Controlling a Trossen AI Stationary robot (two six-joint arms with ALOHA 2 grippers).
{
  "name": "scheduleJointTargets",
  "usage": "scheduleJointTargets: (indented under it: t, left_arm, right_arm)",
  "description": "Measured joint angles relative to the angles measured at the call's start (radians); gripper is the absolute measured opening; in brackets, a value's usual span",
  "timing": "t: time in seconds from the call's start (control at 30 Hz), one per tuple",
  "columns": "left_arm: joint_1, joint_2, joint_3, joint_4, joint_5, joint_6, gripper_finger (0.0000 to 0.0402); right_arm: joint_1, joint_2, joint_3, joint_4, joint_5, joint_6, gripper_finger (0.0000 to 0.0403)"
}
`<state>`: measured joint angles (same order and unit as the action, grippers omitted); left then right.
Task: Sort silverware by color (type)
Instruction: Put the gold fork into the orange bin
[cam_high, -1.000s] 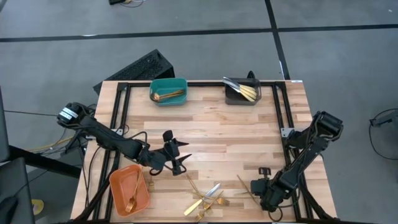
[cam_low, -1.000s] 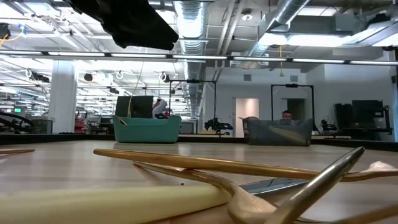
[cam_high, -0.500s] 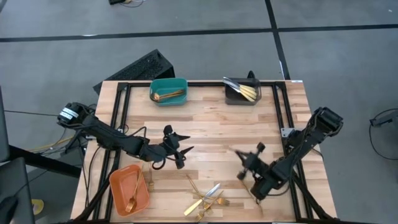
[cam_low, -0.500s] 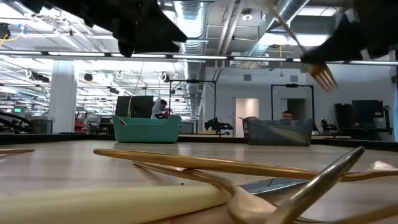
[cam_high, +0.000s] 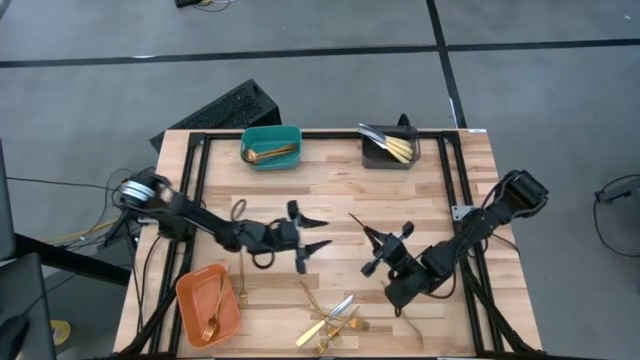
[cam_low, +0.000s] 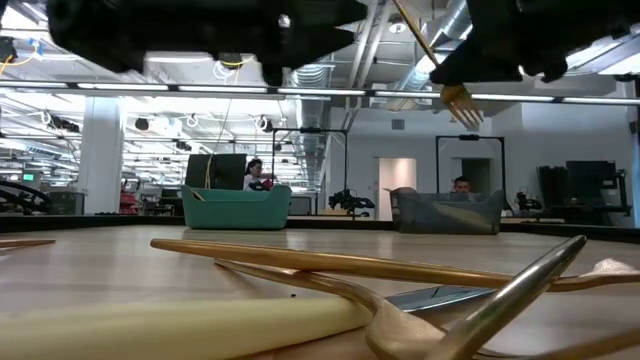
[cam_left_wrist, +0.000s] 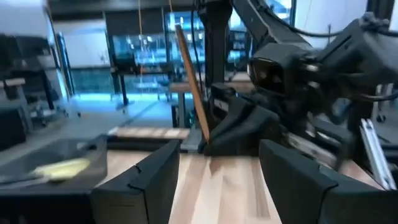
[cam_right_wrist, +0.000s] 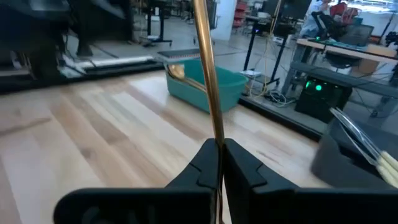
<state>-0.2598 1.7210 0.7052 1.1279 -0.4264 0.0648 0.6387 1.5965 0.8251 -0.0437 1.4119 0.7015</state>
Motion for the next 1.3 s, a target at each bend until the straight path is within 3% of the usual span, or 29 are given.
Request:
scheduleJointTargets:
  t: [0.17,0.37,0.53,0.8,0.93,1.07,1.17,1.23,1.3]
  left_arm:
    - [0.027,0.130,0.101,0.107,0.002,0.055,0.0209]
    - [0.037,0.164,0.173,0.096,0.026,0.071,0.0184]
    - [0.049,0.164,0.203,0.085,0.114,0.073,0.0134]
    - [0.062,0.153,0.222,-0.006,0.134,0.104,0.0019]
    - [0.037,0.058,0.223,-0.274,0.062,0.114,0.0007]
    - [-0.005,-0.105,0.222,-0.720,-0.173,0.078,0.0004]
    - [-0.024,-0.229,0.223,-0.978,-0.319,0.044,0.0003]
    - [0.013,-0.300,0.224,-1.108,-0.339,0.051,0.0003]
    - [0.099,-0.349,0.223,-1.209,-0.314,0.056,0.0002]
  right_arm:
    - [-0.009,0.002,0.000,0.171,-0.018,-0.179,0.0031]
    - [-0.021,0.002,-0.001,0.189,-0.064,-0.209,0.0031]
    - [-0.020,0.002,-0.001,0.201,-0.079,-0.217,0.0031]
    - [-0.018,0.002,-0.001,0.218,-0.148,-0.295,0.0039]
    - [-0.009,0.000,-0.001,0.205,-0.165,-0.297,0.0068]
    - [0.011,-0.023,-0.001,0.188,-0.154,-0.366,0.0103]
    - [-0.015,-0.023,0.000,0.179,-0.054,-0.425,0.0125]
    - [-0.062,-0.023,-0.001,0.177,0.033,-0.492,0.0136]
    - [-0.124,-0.027,0.000,0.171,0.044,-0.539,0.0142]
